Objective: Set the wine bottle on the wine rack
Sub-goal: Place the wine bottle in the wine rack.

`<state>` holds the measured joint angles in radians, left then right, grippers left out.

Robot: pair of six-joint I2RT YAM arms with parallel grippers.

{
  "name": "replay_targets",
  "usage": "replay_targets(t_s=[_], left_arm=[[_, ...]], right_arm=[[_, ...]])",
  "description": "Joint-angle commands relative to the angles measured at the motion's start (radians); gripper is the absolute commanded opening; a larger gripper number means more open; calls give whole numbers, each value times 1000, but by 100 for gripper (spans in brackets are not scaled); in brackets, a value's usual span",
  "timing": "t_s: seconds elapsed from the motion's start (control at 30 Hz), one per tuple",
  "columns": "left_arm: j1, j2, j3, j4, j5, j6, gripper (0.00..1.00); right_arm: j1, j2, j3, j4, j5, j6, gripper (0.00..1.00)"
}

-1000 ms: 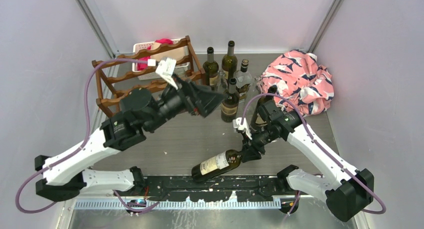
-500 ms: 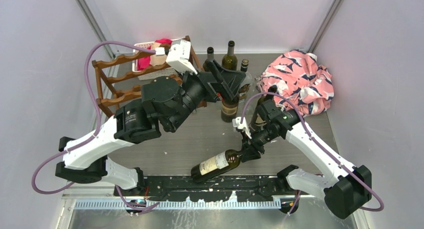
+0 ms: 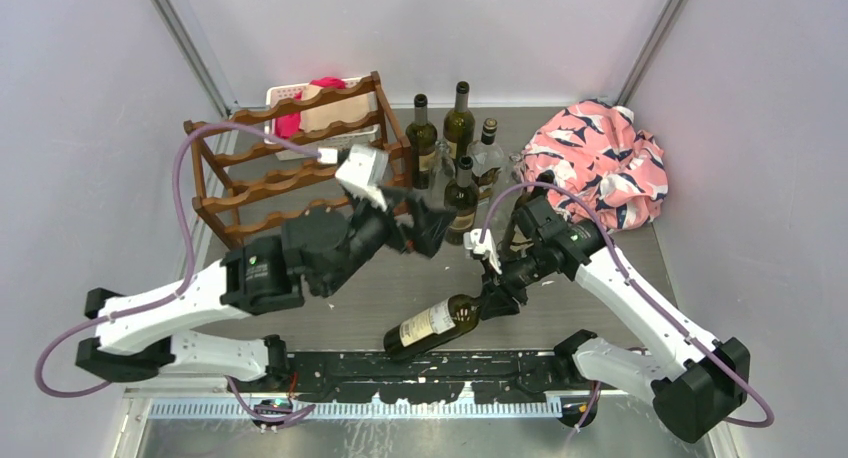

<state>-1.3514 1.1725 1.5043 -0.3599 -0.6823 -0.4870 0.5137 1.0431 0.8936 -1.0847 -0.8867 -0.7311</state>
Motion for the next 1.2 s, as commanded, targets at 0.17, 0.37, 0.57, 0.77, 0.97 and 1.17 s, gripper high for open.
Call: replay_targets(t_s=[0.17,0.37,0.57,0.77,0.97,1.17], left_arm=[[21,-467,-541,131,137,-8,98],[21,-657,-744,216,197,-56,90],[21,-657,-698,112,199,-36,90],[21,-627,-660,83,188,-13,90],[22,-596,-653,88,166,-1,90],[23,-587,-654,78,152,-9,90]], right_arm=[[110,-50,105,173,104,212,1],[124,-54,140,281,148,315,1],[157,-53,141,450,209,424,1],[211,-37,159,588,314,463,1],[354,1,171,690,493,394,1],[493,52,183,784,679,273,1]])
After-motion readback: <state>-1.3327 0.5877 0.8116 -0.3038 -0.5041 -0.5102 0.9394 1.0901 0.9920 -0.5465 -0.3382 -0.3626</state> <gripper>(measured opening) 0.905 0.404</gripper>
